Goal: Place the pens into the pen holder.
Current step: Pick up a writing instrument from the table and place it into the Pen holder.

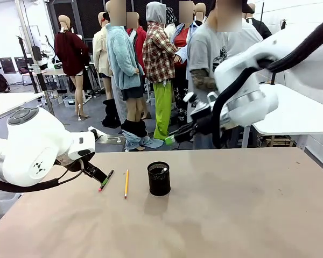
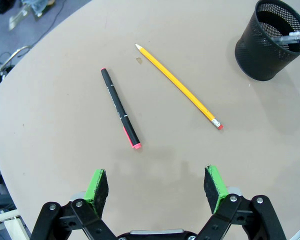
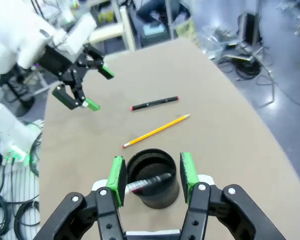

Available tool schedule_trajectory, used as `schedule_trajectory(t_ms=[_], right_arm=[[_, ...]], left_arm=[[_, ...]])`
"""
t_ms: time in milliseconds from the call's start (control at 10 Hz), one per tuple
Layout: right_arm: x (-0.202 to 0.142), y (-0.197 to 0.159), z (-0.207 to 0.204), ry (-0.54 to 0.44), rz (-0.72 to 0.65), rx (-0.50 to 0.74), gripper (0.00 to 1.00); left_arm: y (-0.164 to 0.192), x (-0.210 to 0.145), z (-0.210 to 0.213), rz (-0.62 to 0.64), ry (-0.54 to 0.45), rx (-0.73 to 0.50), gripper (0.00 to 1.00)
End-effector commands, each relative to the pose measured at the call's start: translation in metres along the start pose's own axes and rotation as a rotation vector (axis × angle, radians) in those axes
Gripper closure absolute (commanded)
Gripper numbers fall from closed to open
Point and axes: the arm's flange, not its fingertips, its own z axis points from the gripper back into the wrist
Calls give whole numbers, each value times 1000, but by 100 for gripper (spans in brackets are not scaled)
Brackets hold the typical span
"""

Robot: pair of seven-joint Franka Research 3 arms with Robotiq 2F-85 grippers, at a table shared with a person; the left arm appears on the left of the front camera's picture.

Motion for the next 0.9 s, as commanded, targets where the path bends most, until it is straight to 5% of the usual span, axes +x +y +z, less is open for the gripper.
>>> schedule_trajectory(t_ms=[0, 300, 500, 800], right_arm=[[-1, 13, 31, 54, -37, -74, 45], [10, 19, 98, 212, -77, -329, 45], [20, 9, 135, 432, -153, -523, 45], [13, -6, 139, 769, -287, -656, 45]], left_arm=[[2, -1, 0, 5, -1, 0, 0], [2, -1, 0, 5, -1, 0, 0], [2, -1, 0, 5, -1, 0, 0], [2, -1, 0, 5, -1, 0, 0]])
